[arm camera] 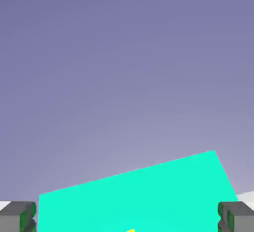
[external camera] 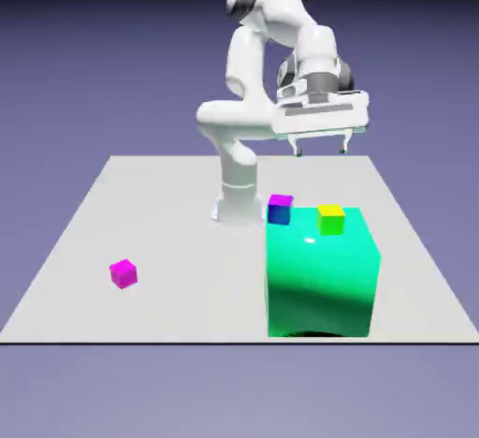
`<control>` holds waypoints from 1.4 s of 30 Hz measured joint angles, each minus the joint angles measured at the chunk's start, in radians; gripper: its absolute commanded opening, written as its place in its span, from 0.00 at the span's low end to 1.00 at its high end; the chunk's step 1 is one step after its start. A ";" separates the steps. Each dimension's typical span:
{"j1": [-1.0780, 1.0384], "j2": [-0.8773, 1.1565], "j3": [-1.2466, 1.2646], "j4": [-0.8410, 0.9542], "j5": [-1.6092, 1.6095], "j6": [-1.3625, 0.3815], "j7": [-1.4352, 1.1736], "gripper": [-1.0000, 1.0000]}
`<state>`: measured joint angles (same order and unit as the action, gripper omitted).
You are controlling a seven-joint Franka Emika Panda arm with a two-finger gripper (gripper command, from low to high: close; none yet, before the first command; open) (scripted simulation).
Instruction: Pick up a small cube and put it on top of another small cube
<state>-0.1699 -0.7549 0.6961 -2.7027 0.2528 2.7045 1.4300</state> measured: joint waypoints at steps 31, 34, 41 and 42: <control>-0.294 -0.298 1.123 0.173 0.408 -0.537 1.112 0.50; -0.312 -0.317 1.194 0.184 0.433 -0.570 1.181 0.50; -0.436 -0.368 1.376 0.171 0.568 -0.424 1.132 0.00; -0.436 -0.368 1.376 0.171 0.567 -0.424 1.132 0.00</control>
<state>-0.6056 -1.1228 2.0723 -2.5313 0.8202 2.2806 2.5617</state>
